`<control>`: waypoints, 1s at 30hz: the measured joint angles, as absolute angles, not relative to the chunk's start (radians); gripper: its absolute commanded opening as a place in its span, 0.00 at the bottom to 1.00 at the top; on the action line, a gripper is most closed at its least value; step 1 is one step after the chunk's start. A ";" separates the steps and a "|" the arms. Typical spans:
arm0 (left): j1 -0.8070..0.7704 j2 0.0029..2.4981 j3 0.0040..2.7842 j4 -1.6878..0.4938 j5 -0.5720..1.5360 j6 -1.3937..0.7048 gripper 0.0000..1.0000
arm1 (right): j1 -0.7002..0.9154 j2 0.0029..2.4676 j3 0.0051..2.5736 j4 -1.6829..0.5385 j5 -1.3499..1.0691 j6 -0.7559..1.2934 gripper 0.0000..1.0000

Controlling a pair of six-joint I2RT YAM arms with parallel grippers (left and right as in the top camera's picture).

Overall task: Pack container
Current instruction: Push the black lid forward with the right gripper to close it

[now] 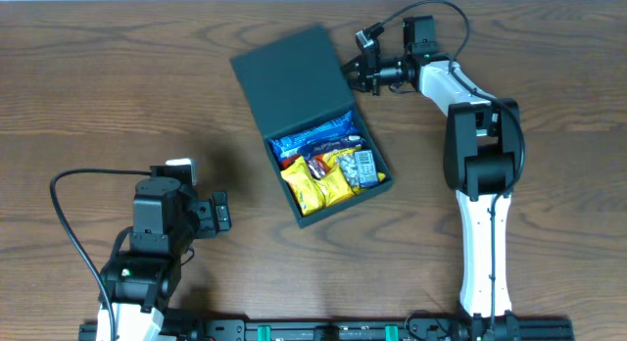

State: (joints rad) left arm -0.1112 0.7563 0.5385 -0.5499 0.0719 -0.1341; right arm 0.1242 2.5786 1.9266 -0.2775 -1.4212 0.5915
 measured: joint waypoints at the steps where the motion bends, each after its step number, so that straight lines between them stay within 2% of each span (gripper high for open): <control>1: -0.111 0.756 0.538 -0.550 0.072 -0.134 0.95 | 0.126 2.579 1.927 -0.278 -1.427 0.591 0.01; 17: -0.111 0.756 0.538 -0.550 0.072 -0.134 0.95 | 0.150 2.557 1.927 -0.267 -1.493 0.573 0.01; 30: -0.111 0.756 0.538 -0.550 0.072 -0.134 0.95 | 0.165 2.439 1.931 -0.305 -1.514 0.573 0.01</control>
State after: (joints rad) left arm -0.1112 0.7563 0.5385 -0.5499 0.0719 -0.1341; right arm 0.1654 2.4386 1.9308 -0.3054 -1.5143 0.5732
